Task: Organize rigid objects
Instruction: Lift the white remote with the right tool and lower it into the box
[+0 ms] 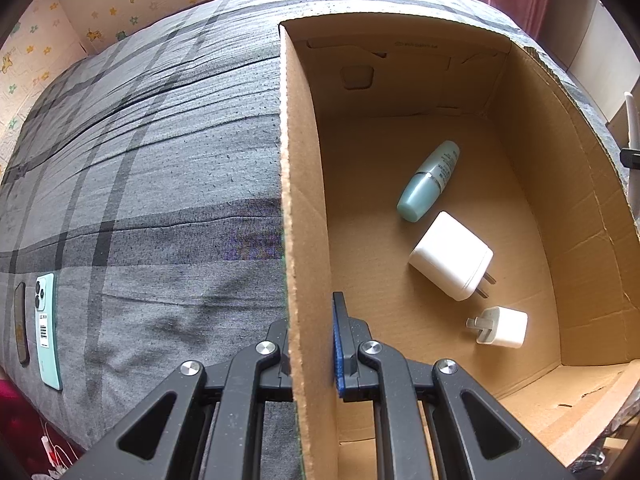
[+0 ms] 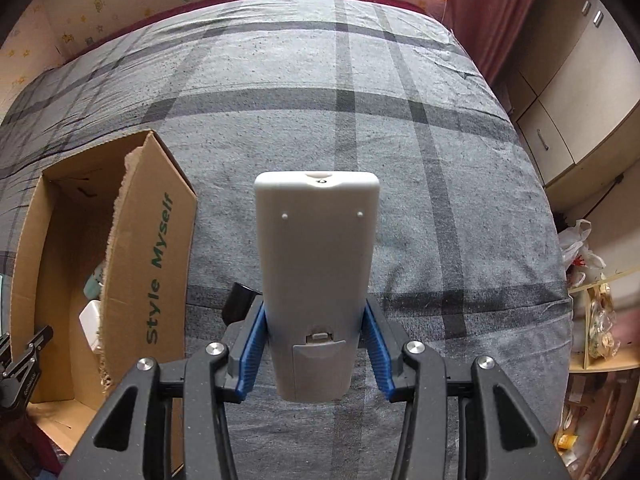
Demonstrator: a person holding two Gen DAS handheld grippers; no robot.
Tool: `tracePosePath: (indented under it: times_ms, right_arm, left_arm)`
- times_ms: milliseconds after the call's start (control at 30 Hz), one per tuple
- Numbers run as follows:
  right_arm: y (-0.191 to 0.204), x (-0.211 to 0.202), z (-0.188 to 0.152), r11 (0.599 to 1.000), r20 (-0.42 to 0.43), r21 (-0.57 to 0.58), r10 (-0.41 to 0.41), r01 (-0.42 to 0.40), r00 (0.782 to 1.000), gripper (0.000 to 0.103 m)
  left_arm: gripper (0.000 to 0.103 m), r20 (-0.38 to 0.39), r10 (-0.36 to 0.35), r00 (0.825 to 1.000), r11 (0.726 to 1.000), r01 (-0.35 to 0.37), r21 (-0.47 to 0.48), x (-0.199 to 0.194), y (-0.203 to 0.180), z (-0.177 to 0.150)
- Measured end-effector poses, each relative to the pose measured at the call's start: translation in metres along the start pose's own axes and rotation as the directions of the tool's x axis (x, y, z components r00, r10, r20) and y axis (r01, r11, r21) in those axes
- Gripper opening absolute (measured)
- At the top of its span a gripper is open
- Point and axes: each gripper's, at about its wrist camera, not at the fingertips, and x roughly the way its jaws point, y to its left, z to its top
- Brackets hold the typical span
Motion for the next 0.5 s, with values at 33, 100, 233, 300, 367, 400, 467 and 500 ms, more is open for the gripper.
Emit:
tracePosePath:
  times_ms: [33,100,233,300,367,400,467,500]
  right_arm:
    - [0.005,-0.006,0.002,1.000,0.009,-0.008,0.004,-0.004,1.000,0.049]
    - [0.014,-0.016,0.005,1.000,0.027,-0.025,0.012,-0.012,1.000,0.049]
    - [0.033,-0.034,0.011,0.998,0.052,-0.061,0.036,-0.032,0.998,0.049]
    - [0.043,-0.041,0.013,0.996,0.060,-0.080,0.048,-0.043,0.997,0.049]
    - [0.053,-0.047,0.014,0.994,0.069,-0.098,0.064,-0.057,0.996,0.049]
    - [0.059,-0.051,0.015,0.992,0.073,-0.109,0.072,-0.063,0.995,0.049]
    - [0.070,-0.057,0.016,0.988,0.081,-0.129,0.092,-0.081,0.992,0.049]
    - [0.077,-0.060,0.016,0.986,0.085,-0.141,0.103,-0.090,0.991,0.049]
  left_arm:
    - [0.012,0.001,0.000,1.000,1.000,0.000,0.001,0.000,0.000,0.000]
    - [0.012,0.002,-0.002,1.000,1.000,0.002,-0.001,-0.001,-0.001,0.000]
    - [0.012,0.002,-0.006,1.000,1.000,0.006,-0.002,-0.002,-0.001,0.000]
    - [0.012,0.003,-0.006,1.000,1.000,0.006,0.000,-0.002,-0.001,-0.001]
    - [0.012,0.003,-0.006,1.000,1.000,0.006,0.000,-0.002,-0.001,-0.001]
    - [0.012,0.003,-0.007,1.000,1.000,0.007,-0.001,-0.002,-0.001,-0.001]
    - [0.012,0.004,-0.009,1.000,1.000,0.009,-0.002,-0.002,0.000,0.000]
    - [0.012,0.003,-0.008,1.000,1.000,0.008,-0.001,-0.002,0.000,0.000]
